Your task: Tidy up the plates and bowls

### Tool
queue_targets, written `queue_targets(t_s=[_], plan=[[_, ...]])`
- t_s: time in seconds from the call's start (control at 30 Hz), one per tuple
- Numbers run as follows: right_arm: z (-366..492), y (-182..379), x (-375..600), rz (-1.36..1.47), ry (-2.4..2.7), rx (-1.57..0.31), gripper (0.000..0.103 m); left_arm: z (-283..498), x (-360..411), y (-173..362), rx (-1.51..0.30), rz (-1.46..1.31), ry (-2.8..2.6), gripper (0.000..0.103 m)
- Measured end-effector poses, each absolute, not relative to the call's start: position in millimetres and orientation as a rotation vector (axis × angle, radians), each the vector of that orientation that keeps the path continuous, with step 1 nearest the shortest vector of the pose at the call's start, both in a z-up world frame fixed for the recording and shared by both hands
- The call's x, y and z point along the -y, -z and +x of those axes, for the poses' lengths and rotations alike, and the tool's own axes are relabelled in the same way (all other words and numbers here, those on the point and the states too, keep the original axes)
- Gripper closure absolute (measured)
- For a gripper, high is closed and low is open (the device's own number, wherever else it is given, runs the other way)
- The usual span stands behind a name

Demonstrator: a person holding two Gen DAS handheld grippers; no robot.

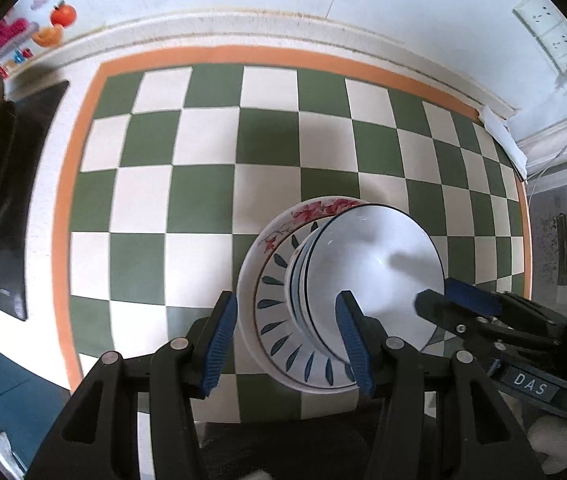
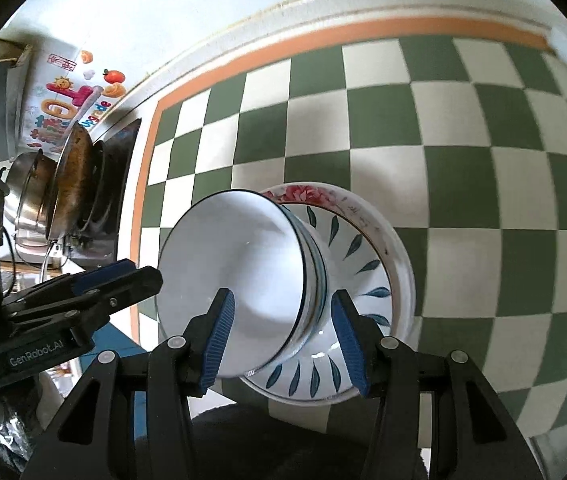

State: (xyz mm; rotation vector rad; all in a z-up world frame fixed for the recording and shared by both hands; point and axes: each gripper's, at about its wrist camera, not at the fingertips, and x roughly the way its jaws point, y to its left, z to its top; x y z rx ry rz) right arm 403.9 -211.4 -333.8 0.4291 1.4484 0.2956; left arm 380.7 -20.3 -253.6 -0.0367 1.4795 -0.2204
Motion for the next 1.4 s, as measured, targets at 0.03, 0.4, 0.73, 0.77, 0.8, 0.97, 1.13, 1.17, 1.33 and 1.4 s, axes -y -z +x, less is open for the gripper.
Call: queue_targets(t_s=[0.03, 0.4, 0.73, 0.77, 0.8, 0.97, 1.13, 1.17, 1.33, 1.4], plan=[[399, 326, 212, 0.408, -0.276, -1.435, 0.048, 377, 20, 250, -1.467, -0.022, 0.217, 0.054], [346, 253, 219, 0.339, -0.104, -1.279, 0.011, 346, 17, 207, -1.303, 0.036, 0.194, 0.012], [300, 186, 220, 0.247, -0.003, -1.104, 0.005, 308, 23, 160, -1.152, 0.052, 0.166, 0.01], [296, 182, 220, 0.246, -0.003, -1.094, 0.005, 302, 23, 154, -1.134, 0.052, 0.158, 0.01], [290, 176, 220, 0.24, -0.007, -1.083, 0.005, 296, 24, 149, -1.115, 0.052, 0.151, 0.01], [257, 149, 219, 0.216, -0.028, -1.029, 0.004, 254, 25, 122, -1.033, 0.044, 0.116, 0.01], [209, 116, 215, 0.181, -0.058, -0.955, 0.003, 208, 25, 95, -0.955, 0.024, 0.087, 0.0], [198, 109, 214, 0.171, -0.055, -0.942, 0.003, 198, 25, 90, -0.945, 0.019, 0.082, 0.0], [150, 84, 212, 0.143, -0.041, -0.894, 0.003, 152, 27, 64, -0.883, 0.009, 0.069, 0.0], [133, 76, 211, 0.142, -0.04, -0.879, 0.002, 135, 27, 57, -0.863, 0.018, 0.068, 0.0]])
